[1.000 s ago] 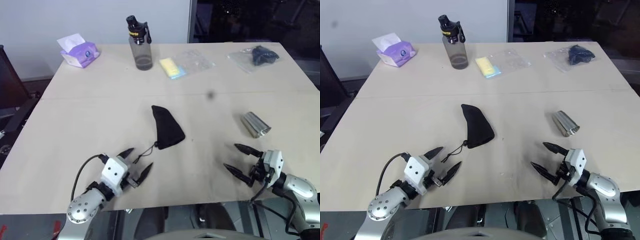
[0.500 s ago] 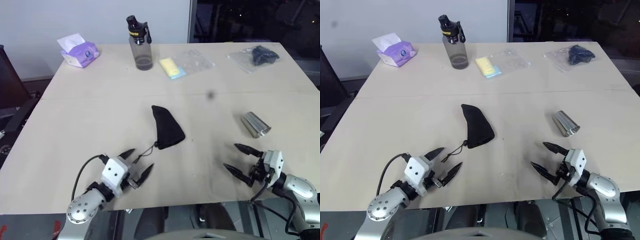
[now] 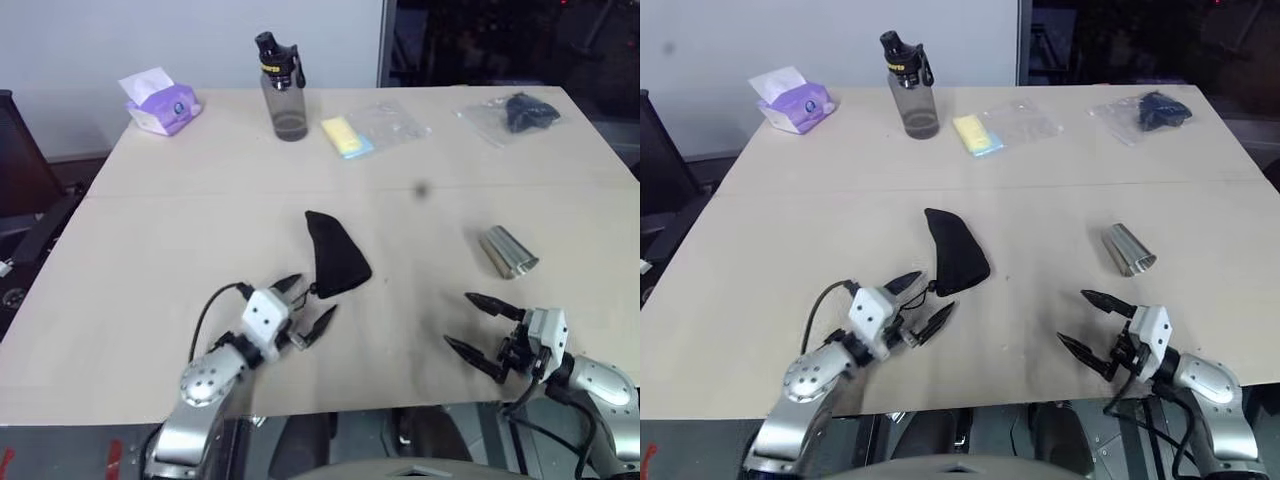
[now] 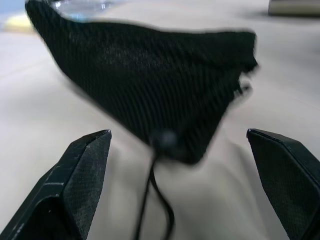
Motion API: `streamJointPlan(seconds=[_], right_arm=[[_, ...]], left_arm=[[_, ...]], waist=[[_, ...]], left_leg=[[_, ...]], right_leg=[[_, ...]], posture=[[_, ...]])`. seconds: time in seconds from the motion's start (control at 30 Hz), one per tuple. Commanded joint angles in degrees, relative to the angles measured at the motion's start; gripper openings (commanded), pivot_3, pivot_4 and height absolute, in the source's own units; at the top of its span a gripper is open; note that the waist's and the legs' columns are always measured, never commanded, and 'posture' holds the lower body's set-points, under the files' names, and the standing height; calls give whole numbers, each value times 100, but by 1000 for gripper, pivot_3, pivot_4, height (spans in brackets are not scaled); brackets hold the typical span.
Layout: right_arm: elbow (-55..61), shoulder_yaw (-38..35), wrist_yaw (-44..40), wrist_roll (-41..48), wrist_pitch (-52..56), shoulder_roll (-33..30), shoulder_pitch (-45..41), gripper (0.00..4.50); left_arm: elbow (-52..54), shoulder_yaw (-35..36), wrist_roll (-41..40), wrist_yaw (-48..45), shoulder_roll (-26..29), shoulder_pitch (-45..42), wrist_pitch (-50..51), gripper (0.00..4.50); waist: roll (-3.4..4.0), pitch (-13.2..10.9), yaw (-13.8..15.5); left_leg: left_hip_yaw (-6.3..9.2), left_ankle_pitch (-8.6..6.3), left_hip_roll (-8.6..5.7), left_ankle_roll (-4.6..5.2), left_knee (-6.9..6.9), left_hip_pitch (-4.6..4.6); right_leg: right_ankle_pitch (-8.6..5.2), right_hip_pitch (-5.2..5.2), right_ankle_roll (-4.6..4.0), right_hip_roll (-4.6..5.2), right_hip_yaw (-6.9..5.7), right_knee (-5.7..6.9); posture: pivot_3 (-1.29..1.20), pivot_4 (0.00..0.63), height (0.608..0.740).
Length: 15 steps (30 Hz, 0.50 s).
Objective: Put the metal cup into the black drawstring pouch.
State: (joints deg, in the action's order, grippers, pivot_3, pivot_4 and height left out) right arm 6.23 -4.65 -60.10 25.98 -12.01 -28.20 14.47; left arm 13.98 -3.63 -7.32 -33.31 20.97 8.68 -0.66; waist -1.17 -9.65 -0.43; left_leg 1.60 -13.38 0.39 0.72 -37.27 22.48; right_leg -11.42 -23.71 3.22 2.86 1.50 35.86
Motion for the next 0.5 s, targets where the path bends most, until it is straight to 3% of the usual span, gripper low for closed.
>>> streamJointPlan(seconds=[0.03, 0.13, 0.17, 0.2, 0.33, 0.37, 0.43, 0.47, 0.5], right_arm=[[283, -41, 89, 58, 3, 12, 94, 4416], [339, -47, 153, 42, 0, 20, 157, 4416], [350, -52, 169, 39, -7, 20, 175, 4500], [357, -53, 180, 37, -12, 19, 187, 4500], [403, -65, 229, 37, -22, 8, 235, 4500], [410, -66, 236, 39, -23, 5, 241, 4500], [425, -72, 249, 45, -24, -1, 245, 4500], [432, -83, 256, 46, -41, -1, 238, 4500], [437, -98, 270, 48, -57, 2, 228, 4500]], left_arm=[[-352, -72, 74, 29, -53, -229, -191, 4500], [-626, -133, -9, -59, -120, -392, -188, 4500], [-678, -139, -55, -88, -152, -421, -240, 3993], [-711, -139, -80, -107, -175, -439, -288, 3757], [-808, -102, -130, -119, -249, -505, -396, 1805], [-827, -99, -145, -123, -259, -518, -415, 1564], [-845, -101, -170, -140, -273, -537, -433, 486], [-841, -102, -189, -153, -283, -546, -434, 152], [-831, -98, -217, -161, -301, -556, -428, 136]], waist=[[2, 2, -1], [7, 5, -2], [10, 8, -1], [17, 14, 1], [27, 25, 12], [29, 26, 17], [30, 27, 20], [30, 27, 20], [30, 27, 20]], left_leg=[[0, 0, -1, 0, 0, -1], [1, 0, -2, 0, 0, -1], [1, 0, -2, 0, 0, -1], [0, 0, -2, 0, 0, -1], [1, 0, -2, 0, -1, -4], [1, 0, -2, 0, -1, -5], [1, 0, -2, 0, -1, -4], [1, 0, -2, 0, -1, -5], [1, 0, -2, 0, -1, -4]], right_leg=[[0, 0, 0, 0, 0, 1], [0, 0, 0, -1, 0, 1], [0, 1, 0, 0, -1, 1], [0, 1, 0, 0, 0, 1], [0, 4, 0, 1, 1, 1], [0, 4, 0, 1, 0, 1], [0, 4, 0, 0, 0, 1], [0, 4, 0, 0, 0, 1], [0, 4, 0, 0, 1, 1]], posture=[[0, 150, 740], [0, 150, 740], [0, 150, 740], [0, 150, 740], [0, 150, 740], [0, 150, 740], [0, 150, 740], [0, 150, 740], [0, 150, 740]])
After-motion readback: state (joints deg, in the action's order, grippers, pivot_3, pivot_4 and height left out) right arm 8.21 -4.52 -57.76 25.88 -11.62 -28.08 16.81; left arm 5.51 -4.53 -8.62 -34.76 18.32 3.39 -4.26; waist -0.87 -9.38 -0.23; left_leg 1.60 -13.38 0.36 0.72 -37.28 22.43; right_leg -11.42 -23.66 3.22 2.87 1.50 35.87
